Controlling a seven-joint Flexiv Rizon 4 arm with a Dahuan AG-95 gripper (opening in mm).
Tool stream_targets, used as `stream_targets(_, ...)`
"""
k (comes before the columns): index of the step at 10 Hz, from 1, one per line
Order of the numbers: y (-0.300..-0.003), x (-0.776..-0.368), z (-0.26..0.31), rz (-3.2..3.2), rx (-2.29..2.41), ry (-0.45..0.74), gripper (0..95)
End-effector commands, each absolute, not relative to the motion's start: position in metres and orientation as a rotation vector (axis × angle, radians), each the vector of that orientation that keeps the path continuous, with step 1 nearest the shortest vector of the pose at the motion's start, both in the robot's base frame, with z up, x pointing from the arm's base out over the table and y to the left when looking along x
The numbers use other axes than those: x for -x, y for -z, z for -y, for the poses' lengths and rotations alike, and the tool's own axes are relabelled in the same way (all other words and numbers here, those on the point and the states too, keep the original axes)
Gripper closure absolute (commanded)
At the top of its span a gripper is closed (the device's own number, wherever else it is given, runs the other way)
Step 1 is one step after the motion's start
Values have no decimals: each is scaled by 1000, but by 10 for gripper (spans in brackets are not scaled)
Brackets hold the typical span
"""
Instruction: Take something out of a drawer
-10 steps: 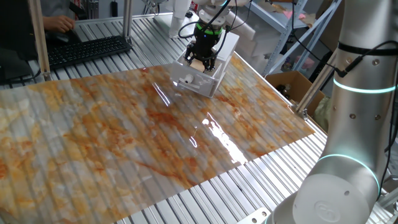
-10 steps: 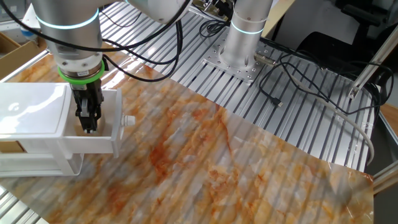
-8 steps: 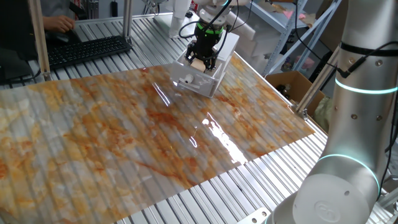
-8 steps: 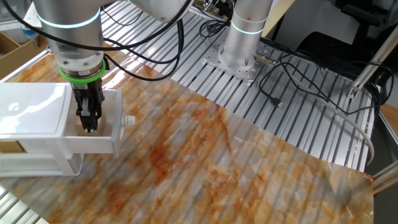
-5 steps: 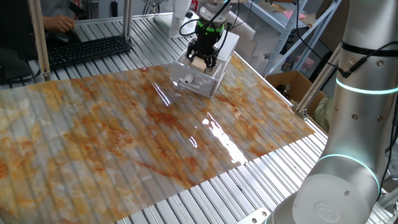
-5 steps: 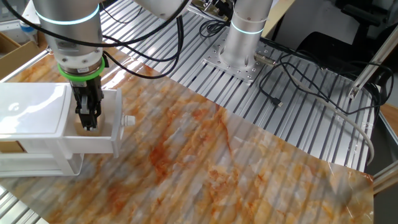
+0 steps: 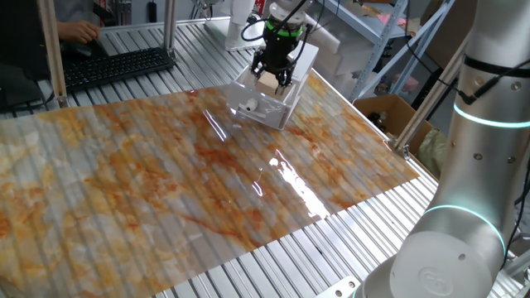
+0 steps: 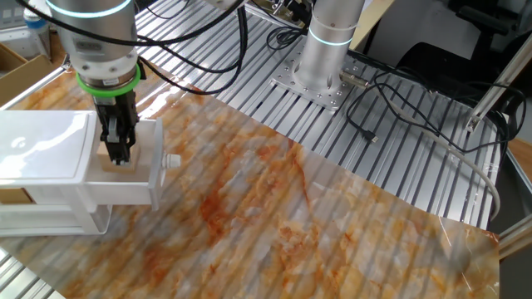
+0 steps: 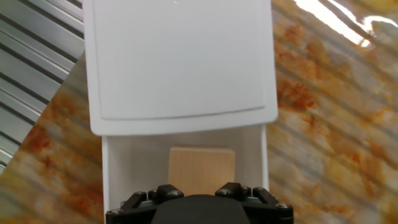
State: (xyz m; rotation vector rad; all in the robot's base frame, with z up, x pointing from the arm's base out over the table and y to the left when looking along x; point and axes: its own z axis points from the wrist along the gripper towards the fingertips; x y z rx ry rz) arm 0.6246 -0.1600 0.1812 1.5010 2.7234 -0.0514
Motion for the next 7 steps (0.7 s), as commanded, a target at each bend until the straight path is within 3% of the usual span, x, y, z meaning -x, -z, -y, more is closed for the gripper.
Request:
stream_targets(1, -186, -621, 157, -2725, -1500, 51, 950)
stream_targets(7, -220, -600, 141, -2720, -1519, 111, 950)
